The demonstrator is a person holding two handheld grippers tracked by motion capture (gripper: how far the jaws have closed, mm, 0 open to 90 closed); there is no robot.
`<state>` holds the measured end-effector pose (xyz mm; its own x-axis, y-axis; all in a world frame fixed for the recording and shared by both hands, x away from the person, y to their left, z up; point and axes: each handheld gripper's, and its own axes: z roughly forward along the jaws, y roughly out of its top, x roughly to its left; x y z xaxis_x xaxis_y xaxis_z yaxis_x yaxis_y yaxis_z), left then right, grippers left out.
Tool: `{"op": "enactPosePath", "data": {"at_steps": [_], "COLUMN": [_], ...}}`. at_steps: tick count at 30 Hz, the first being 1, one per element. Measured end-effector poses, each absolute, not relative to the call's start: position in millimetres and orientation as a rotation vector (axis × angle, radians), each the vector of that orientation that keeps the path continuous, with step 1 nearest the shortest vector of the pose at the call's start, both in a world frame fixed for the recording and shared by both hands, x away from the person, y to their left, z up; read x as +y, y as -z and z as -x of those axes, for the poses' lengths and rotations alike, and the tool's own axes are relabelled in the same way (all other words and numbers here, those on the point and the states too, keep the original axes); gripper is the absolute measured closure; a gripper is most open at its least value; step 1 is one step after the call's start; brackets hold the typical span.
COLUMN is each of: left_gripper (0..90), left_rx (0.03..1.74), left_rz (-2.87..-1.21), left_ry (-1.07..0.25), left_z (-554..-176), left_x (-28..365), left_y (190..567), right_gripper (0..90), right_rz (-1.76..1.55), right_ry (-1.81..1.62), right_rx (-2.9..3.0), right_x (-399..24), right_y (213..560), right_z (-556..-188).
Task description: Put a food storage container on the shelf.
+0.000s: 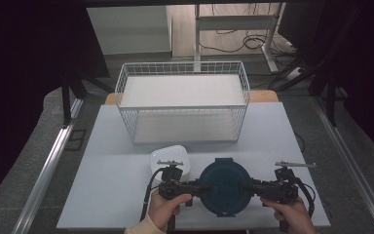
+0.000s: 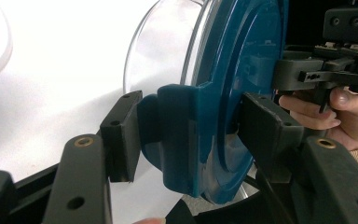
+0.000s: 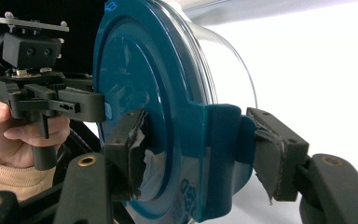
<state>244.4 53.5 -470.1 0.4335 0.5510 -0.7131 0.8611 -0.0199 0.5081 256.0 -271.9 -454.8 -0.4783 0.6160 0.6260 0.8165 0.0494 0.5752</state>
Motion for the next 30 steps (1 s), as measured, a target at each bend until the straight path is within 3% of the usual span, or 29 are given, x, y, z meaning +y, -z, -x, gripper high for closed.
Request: {"op": "enactPosePath", "data": {"at_steps": [30], "left_gripper": [41.3], "left_rx": [1.209], "left_rz": [-1.711], "left_ry": [0.304], "left_z": [-265.2], "left_x": [81.1], "left_y": [419.6], "right_gripper": [40.6], "right_rz": [1.394], "right_ry": [1.451], "right_rx": [-2.163], "right_x": [-244.5], "right_y": [411.0], "right_z": [-283.2]}}
